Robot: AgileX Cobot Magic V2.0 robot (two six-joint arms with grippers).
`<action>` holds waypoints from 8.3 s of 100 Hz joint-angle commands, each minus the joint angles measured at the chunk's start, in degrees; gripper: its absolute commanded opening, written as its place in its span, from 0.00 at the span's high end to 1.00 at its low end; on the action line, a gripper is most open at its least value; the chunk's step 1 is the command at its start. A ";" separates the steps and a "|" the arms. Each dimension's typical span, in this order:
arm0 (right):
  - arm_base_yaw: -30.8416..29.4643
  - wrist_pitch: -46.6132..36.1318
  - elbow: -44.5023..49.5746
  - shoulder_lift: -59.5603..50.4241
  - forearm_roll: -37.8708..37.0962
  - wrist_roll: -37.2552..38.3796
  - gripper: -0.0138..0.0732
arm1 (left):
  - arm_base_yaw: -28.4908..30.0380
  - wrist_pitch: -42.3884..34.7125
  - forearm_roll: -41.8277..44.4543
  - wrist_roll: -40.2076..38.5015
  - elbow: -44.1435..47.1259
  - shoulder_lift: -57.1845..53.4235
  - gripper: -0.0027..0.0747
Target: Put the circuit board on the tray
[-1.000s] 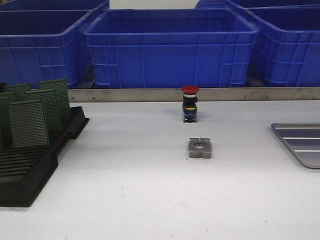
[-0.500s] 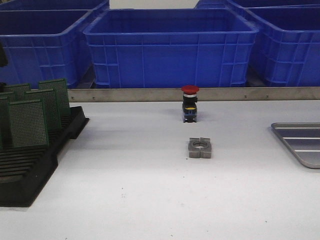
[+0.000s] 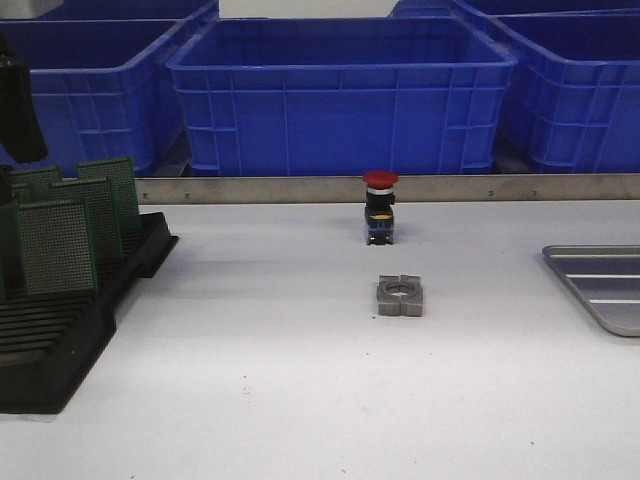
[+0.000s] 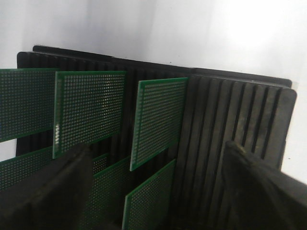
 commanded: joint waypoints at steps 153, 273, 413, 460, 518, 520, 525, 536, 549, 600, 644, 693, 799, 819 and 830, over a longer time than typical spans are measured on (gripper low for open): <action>-0.10 -4.42 0.26 -0.94 0.08 -0.51 0.92 | 0.07 6.44 -4.90 1.60 -7.36 6.32 0.99; -0.10 -4.86 -2.06 -0.94 0.08 -0.47 0.92 | -22.93 10.12 -28.40 -1.82 -13.09 2.67 0.99; -0.04 44.61 -42.71 36.52 17.91 -9.02 0.34 | -22.93 10.12 -28.68 -1.82 -13.09 2.67 0.99; 0.01 60.24 -51.39 61.97 62.82 -72.28 0.34 | -22.93 10.12 -28.92 -1.82 -13.09 2.67 0.99; 12.83 57.06 -60.35 80.99 68.55 -87.13 0.34 | -22.93 10.12 -29.27 -1.82 -13.09 2.67 0.99; 13.35 56.85 -60.58 81.57 68.55 -87.19 0.34 | -22.93 10.12 -29.27 -1.82 -13.09 2.67 0.99; 14.43 56.54 -61.66 82.89 68.55 -87.25 0.34 | -22.93 10.12 -29.27 -1.82 -13.09 2.67 0.99; 16.02 55.81 -63.39 85.72 68.55 -87.25 0.34 | -22.93 10.12 -29.30 -1.82 -13.09 2.67 0.99; 16.70 55.64 -64.81 87.96 68.55 -87.25 0.35 | -22.93 10.12 -29.39 -1.82 -13.09 2.67 0.99; 17.61 56.90 -66.13 89.73 68.63 -87.25 0.92 | -22.93 10.01 -29.74 -1.82 -13.09 2.67 0.98; 16.94 57.66 -66.13 88.84 66.55 -87.20 0.92 | -22.93 9.60 -30.78 -1.82 -13.09 2.67 0.27; -8.48 64.69 -66.13 83.65 61.41 -74.46 0.92 | -22.93 9.60 -31.32 -1.82 -13.09 2.67 0.27; -22.87 63.87 -66.13 111.97 63.32 -54.77 0.86 | -22.93 9.70 -31.46 -1.82 -13.09 2.67 0.27; -22.87 63.04 -66.13 111.97 63.39 -54.00 0.56 | -22.93 9.70 -31.46 -1.82 -13.09 2.67 0.27; -22.87 62.63 -66.13 111.97 63.39 -53.97 0.39 | -22.93 9.70 -31.46 -1.82 -13.09 2.67 0.27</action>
